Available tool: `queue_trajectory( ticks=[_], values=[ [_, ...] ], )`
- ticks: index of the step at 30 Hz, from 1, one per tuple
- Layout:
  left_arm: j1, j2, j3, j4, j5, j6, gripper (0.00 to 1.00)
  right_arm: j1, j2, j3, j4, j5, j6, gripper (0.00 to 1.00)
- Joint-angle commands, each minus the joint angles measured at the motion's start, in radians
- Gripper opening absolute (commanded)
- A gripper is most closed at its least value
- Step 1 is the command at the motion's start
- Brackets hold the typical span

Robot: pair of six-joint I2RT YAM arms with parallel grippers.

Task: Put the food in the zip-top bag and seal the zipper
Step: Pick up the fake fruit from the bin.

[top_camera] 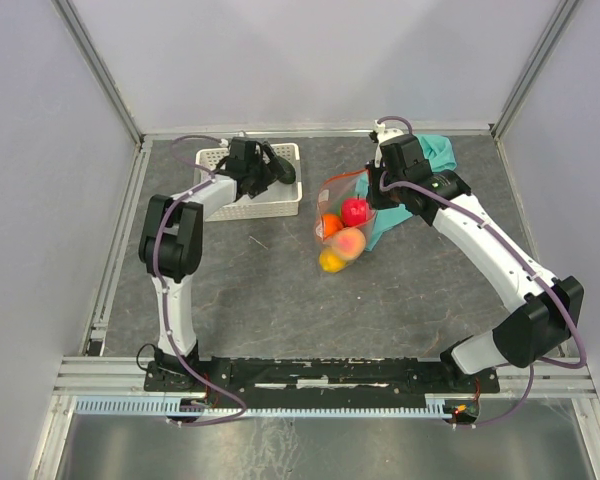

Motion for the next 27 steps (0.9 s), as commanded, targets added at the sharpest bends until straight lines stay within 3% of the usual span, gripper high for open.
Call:
queue_trajectory(
  ticks=[1, 12, 19, 27],
  values=[
    [0.012, 0.043, 0.055, 0.176, 0.035, -0.115, 0.94, -0.003, -0.014, 0.006, 0.054, -0.005, -0.002, 0.02],
    [0.024, 0.179, 0.118, 0.232, 0.083, -0.158, 0.83, -0.003, -0.017, 0.003, 0.047, -0.001, 0.0, 0.02],
    [0.03, 0.194, 0.112, 0.246, 0.093, -0.147, 0.71, -0.003, -0.019, -0.005, 0.043, 0.002, 0.003, 0.02],
    [0.034, 0.106, 0.046, 0.264, 0.086, -0.071, 0.49, -0.004, -0.019, -0.004, 0.045, -0.008, 0.005, 0.02]
  ],
)
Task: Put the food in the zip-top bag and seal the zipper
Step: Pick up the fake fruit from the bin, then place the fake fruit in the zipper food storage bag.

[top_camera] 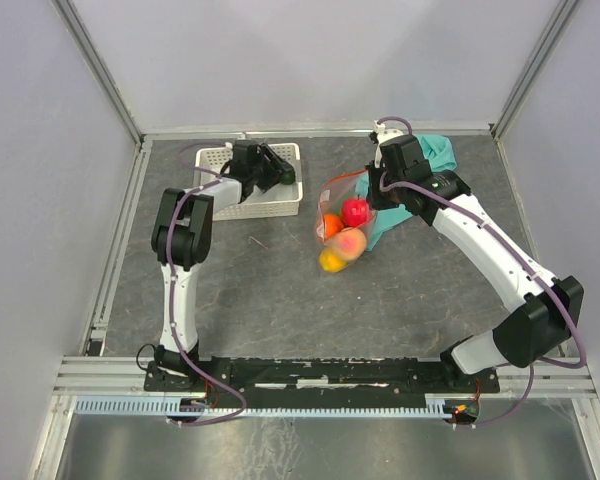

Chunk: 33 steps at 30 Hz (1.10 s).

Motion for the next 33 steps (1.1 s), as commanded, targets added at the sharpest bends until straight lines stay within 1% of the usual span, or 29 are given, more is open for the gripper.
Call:
queue_trajectory(
  ticks=[1, 4, 11, 25, 30, 33],
  values=[
    [0.009, -0.093, -0.042, 0.035, -0.011, 0.063, 0.46, -0.004, -0.019, -0.001, 0.046, -0.006, 0.005, 0.02],
    [0.009, -0.143, -0.07, 0.035, -0.018, 0.091, 0.42, -0.004, -0.022, -0.003, 0.047, -0.01, 0.007, 0.02],
    [0.009, -0.29, -0.14, 0.011, -0.024, 0.177, 0.39, -0.004, -0.029, -0.009, 0.053, -0.026, 0.012, 0.02],
    [-0.014, -0.674, -0.346, -0.017, 0.107, 0.279, 0.39, -0.004, -0.026, -0.004, 0.075, -0.043, 0.018, 0.02],
    [-0.055, -0.797, -0.401, -0.036, 0.133, 0.321, 0.39, -0.004, -0.024, -0.003, 0.081, -0.045, 0.021, 0.02],
    [-0.102, -0.863, -0.422, -0.054, 0.124, 0.367, 0.38, -0.004, -0.02, -0.001, 0.082, -0.055, 0.022, 0.02]
  ],
)
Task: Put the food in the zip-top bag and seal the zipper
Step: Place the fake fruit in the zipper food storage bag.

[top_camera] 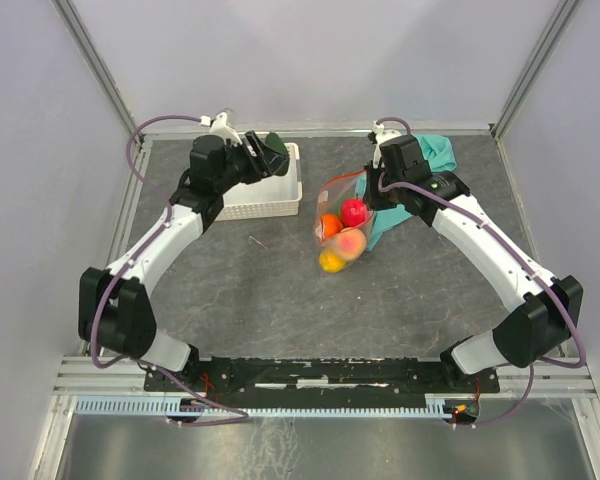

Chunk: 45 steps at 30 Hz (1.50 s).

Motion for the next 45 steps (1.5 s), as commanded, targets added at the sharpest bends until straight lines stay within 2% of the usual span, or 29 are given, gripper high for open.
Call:
queue_trajectory(
  ticks=[1, 7, 12, 22, 32, 37, 40, 45],
  values=[
    [-0.075, -0.122, -0.025, -0.013, 0.024, 0.119, 0.39, -0.004, -0.019, 0.011, 0.061, -0.019, 0.014, 0.02],
    [-0.243, -0.238, -0.05, -0.032, -0.095, 0.232, 0.4, -0.004, -0.019, 0.006, 0.068, -0.023, 0.017, 0.02],
    [-0.386, -0.274, -0.06, -0.015, -0.161, 0.297, 0.4, -0.004, -0.02, 0.005, 0.069, -0.025, 0.019, 0.02],
    [-0.523, -0.214, -0.058, 0.006, -0.3, 0.366, 0.41, -0.003, -0.022, -0.001, 0.073, -0.034, 0.04, 0.02],
    [-0.595, -0.145, -0.043, -0.154, -0.474, 0.376, 0.48, -0.004, -0.046, -0.015, 0.062, -0.026, 0.045, 0.02],
    [-0.604, -0.141, -0.014, -0.224, -0.5, 0.375, 0.6, -0.003, -0.051, -0.024, 0.065, -0.034, 0.052, 0.02],
    [-0.608, -0.153, -0.003, -0.242, -0.495, 0.364, 0.69, -0.004, -0.052, -0.026, 0.066, -0.035, 0.052, 0.02],
    [-0.61, -0.171, 0.017, -0.27, -0.466, 0.349, 0.8, -0.003, -0.052, -0.032, 0.075, -0.038, 0.058, 0.02]
  ],
)
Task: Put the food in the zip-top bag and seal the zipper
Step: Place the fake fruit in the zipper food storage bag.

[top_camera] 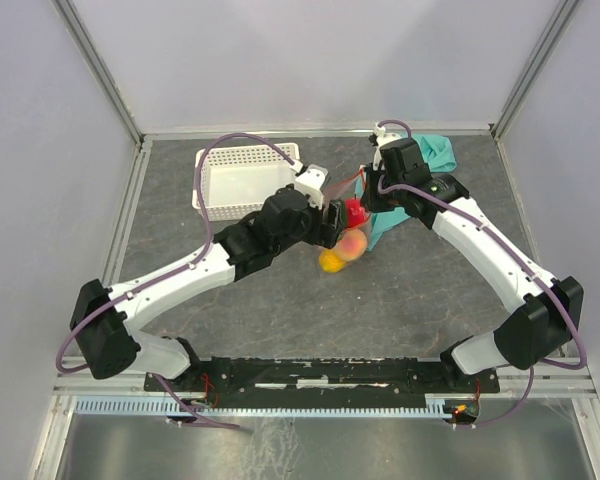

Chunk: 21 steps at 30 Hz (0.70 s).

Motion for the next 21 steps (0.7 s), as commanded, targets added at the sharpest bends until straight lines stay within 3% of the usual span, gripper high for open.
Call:
queue_trajectory(
  ticks=[1, 5, 15, 21],
  values=[
    [-0.009, -0.039, 0.064, -0.017, -0.002, 0.007, 0.82, -0.004, -0.04, -0.003, 0.052, -0.009, 0.014, 0.02],
    [-0.009, -0.047, 0.103, -0.074, 0.021, -0.011, 0.86, -0.003, -0.039, -0.002, 0.056, -0.014, 0.019, 0.02],
    [-0.009, -0.181, 0.103, -0.297, 0.018, -0.095, 0.86, -0.004, -0.044, -0.003, 0.07, -0.013, 0.028, 0.02],
    [-0.016, -0.19, 0.024, -0.256, 0.099, -0.092, 0.83, -0.004, -0.047, -0.011, 0.092, -0.017, 0.045, 0.02]
  ],
)
